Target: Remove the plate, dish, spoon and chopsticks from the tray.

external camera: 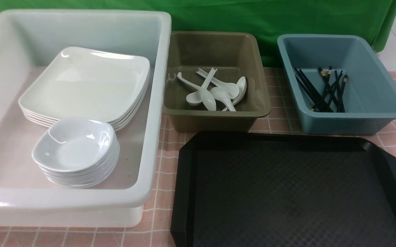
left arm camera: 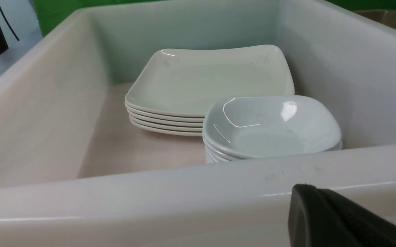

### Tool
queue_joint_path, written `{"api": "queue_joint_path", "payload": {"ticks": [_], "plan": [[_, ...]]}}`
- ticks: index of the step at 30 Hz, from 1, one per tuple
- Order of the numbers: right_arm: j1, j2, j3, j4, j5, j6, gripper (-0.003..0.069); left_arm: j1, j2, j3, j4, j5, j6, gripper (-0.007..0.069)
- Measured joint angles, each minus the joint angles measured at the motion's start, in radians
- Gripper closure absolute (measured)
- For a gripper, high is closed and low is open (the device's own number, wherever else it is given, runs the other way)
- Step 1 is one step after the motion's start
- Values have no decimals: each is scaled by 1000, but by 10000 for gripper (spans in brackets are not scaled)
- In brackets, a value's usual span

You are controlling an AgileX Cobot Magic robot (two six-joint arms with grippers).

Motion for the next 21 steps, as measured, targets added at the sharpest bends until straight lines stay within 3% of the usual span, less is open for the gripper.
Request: {"api": "queue_joint_path", "payload": {"ticks": [9,17,21], "plan": [[0,0,0,40,-1,-25,468,0,0,0,-1,0,0,620],[0,3,0,424,-6,-442,460,0,0,0,-1,0,0,620],[0,10,0,459,-6,-481,455,0,0,0,-1,0,0,620]]}}
